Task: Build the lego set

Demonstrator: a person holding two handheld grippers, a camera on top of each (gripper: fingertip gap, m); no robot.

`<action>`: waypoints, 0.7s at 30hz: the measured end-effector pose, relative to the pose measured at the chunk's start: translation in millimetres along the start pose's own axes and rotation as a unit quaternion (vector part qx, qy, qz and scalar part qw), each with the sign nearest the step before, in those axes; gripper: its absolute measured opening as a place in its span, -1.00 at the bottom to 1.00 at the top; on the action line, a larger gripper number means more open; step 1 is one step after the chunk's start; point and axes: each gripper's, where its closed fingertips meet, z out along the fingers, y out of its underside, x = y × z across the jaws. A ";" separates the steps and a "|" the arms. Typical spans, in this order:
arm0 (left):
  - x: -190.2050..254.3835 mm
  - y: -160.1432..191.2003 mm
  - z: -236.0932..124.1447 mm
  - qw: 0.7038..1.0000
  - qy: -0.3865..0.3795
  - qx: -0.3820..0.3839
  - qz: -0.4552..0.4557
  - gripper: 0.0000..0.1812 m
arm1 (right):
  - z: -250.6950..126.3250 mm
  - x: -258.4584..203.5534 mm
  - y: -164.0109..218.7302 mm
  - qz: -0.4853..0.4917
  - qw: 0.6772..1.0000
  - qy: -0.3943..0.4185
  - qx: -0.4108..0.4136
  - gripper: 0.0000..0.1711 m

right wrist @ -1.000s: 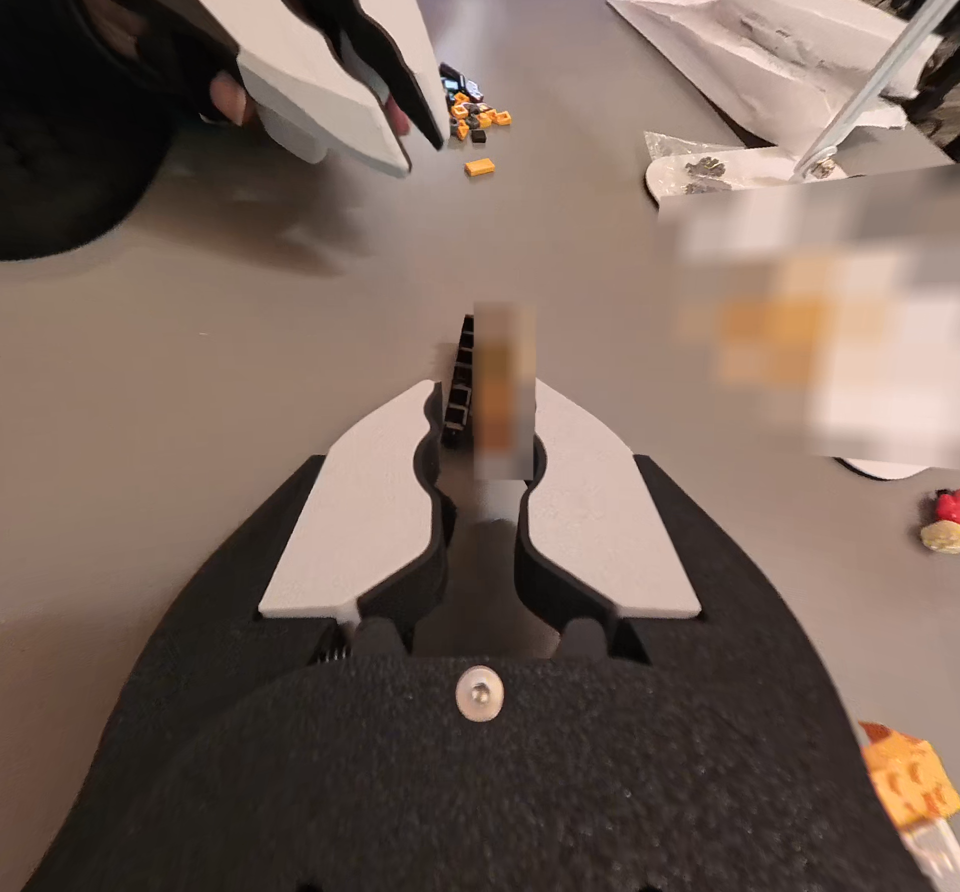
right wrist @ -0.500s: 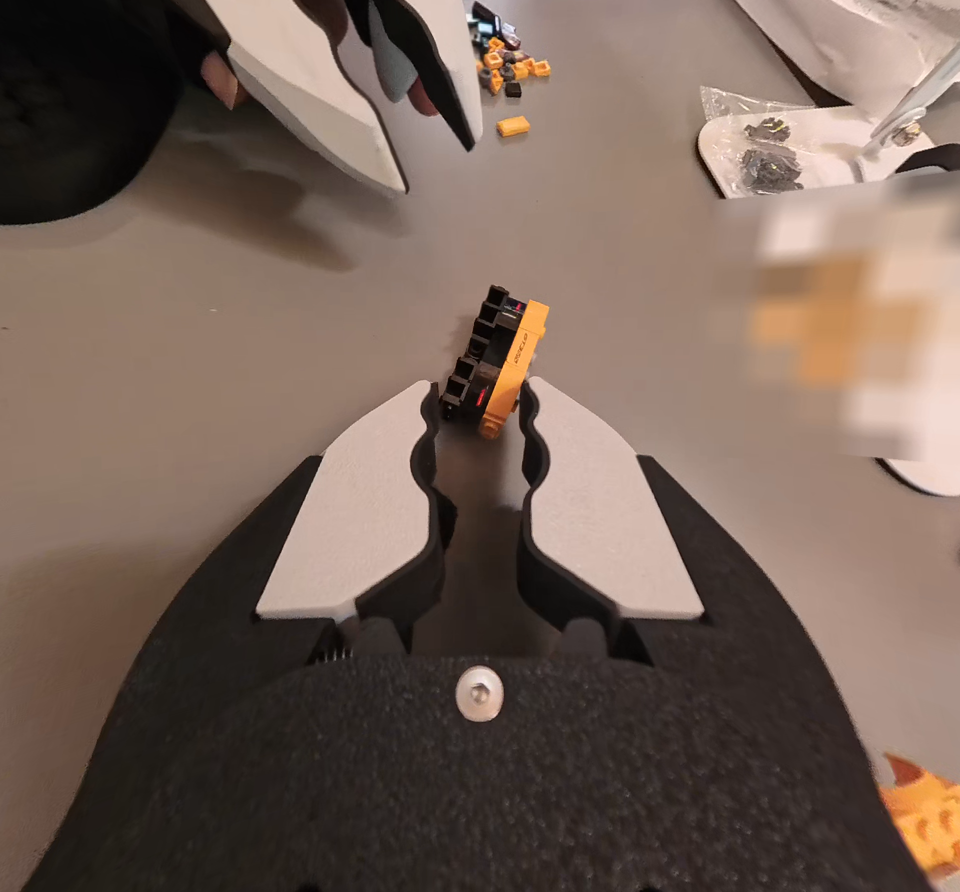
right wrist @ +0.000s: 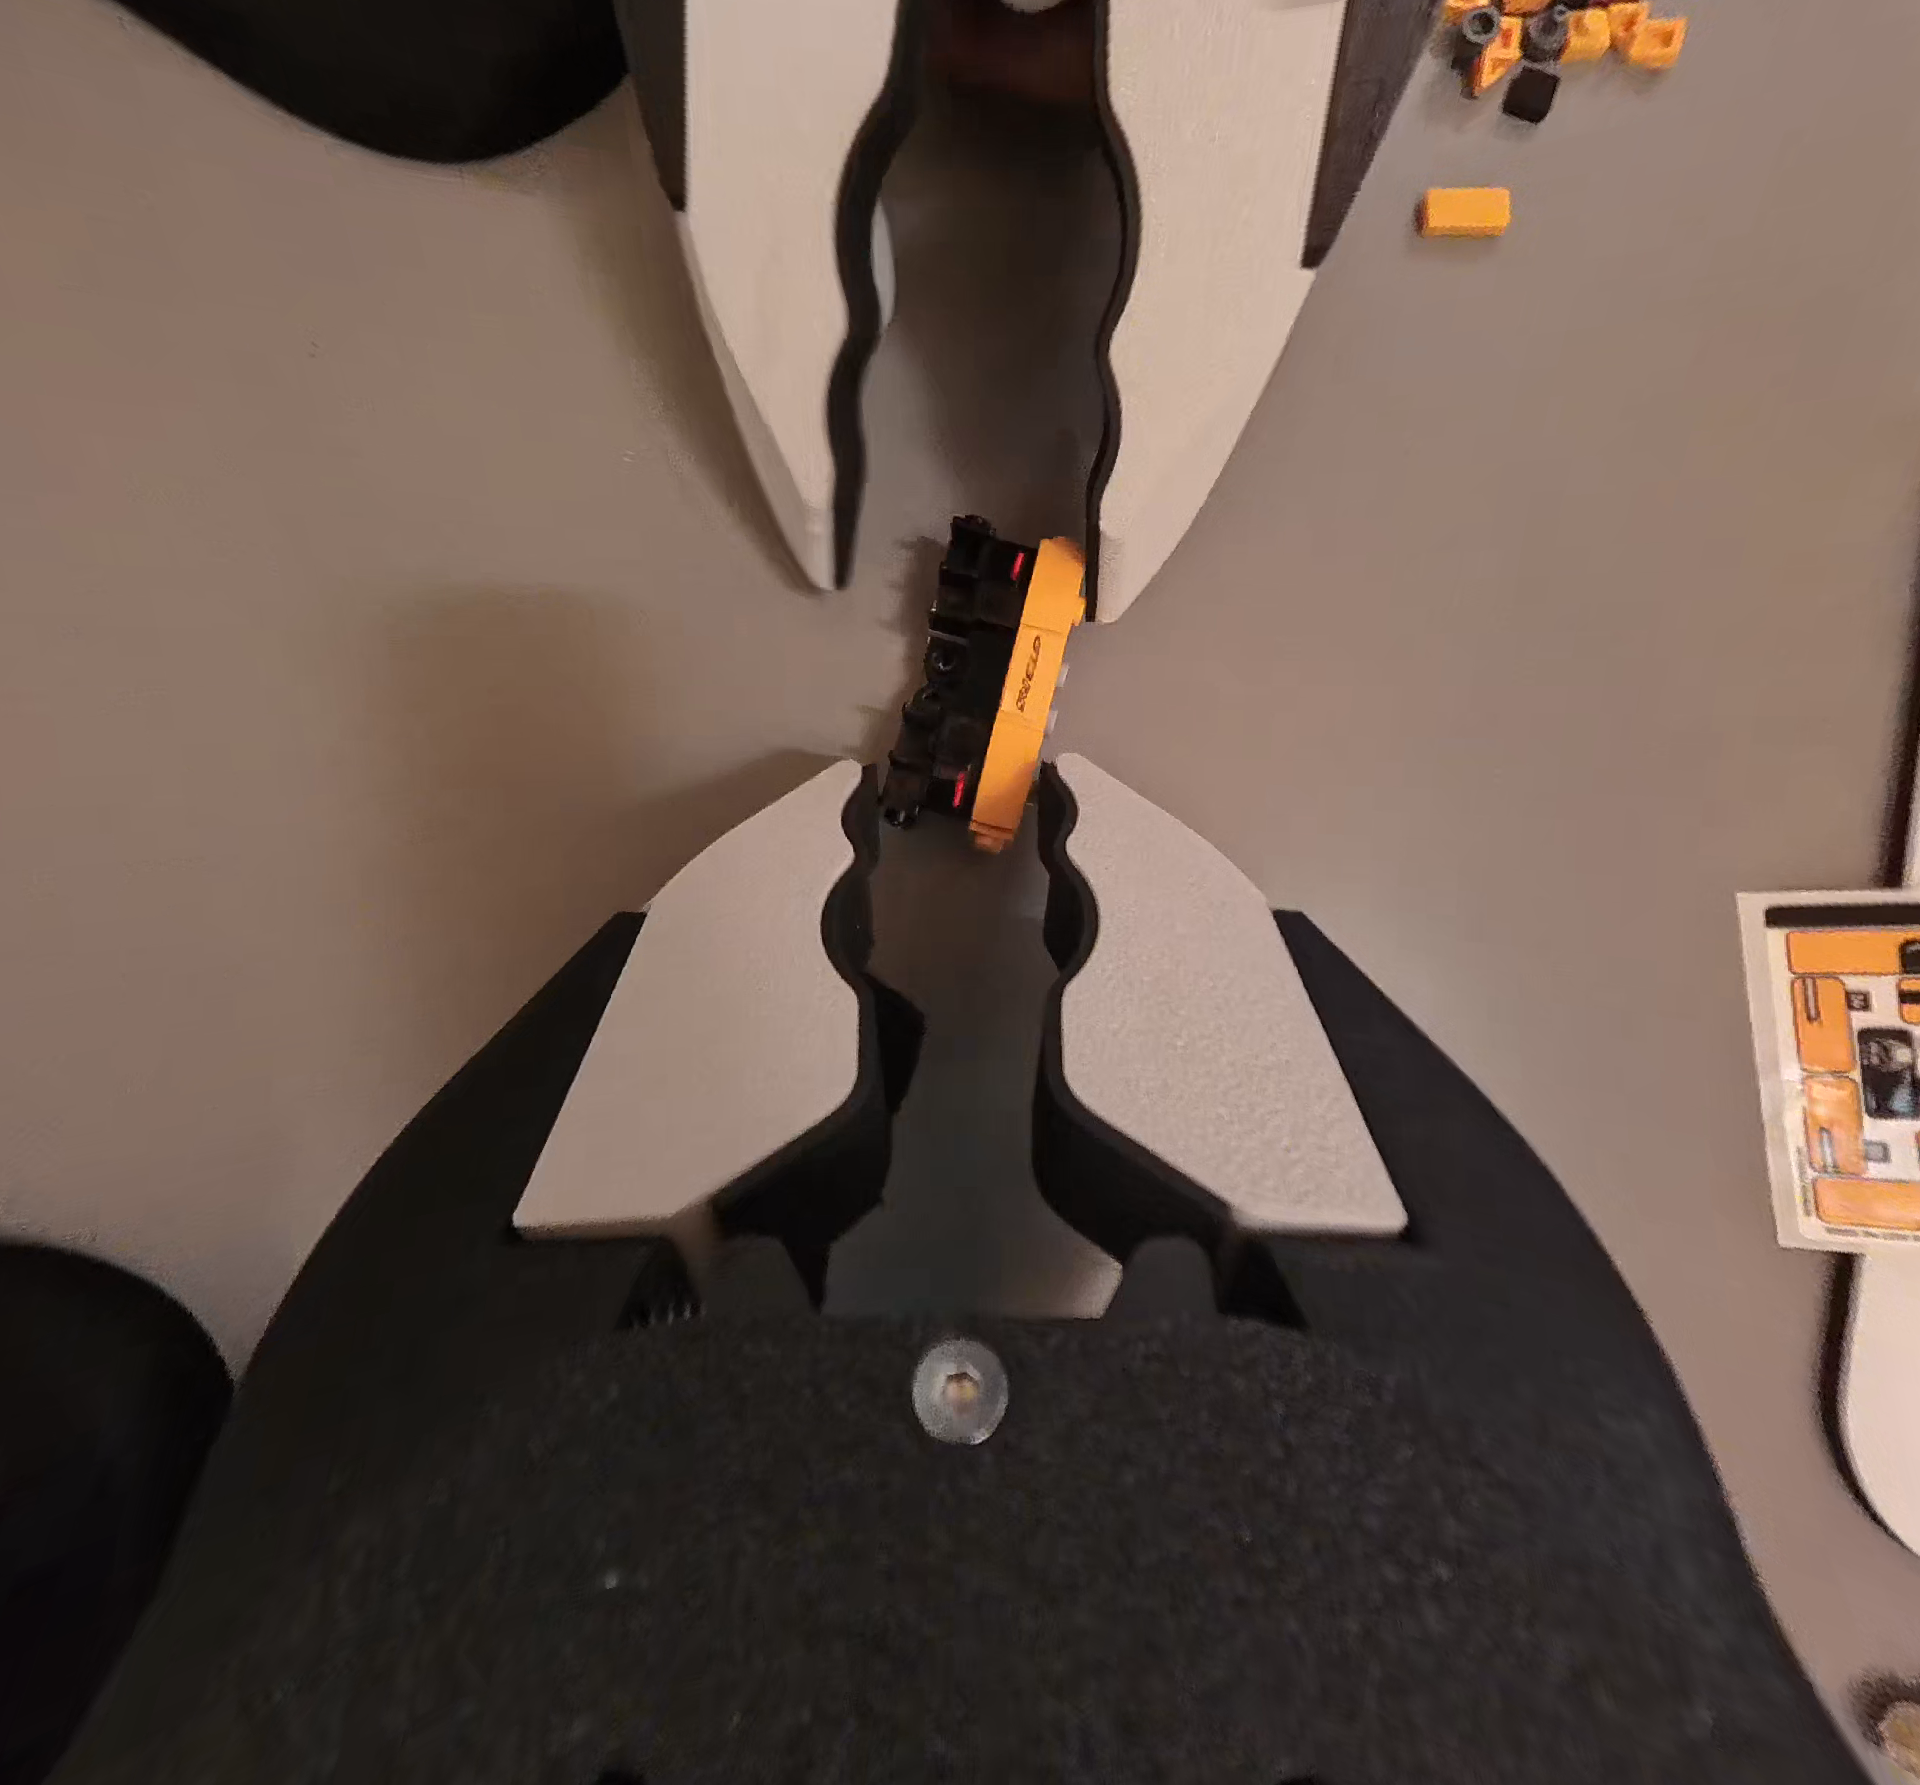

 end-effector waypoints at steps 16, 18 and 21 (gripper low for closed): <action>-28.1 -13.8 -21.2 0.995 -0.081 0.054 -0.022 -0.47 | -116.3 78.6 -22.9 0.116 0.914 0.346 0.179 -0.53; -35.8 -33.4 -39.3 0.990 -0.096 0.103 -0.030 -0.47 | -147.4 97.0 -22.8 0.131 0.884 0.402 0.199 -0.52; -68.8 -66.7 -83.0 0.966 -0.184 0.176 -0.035 -0.53 | -204.3 127.1 -20.3 0.147 0.825 0.495 0.232 -0.52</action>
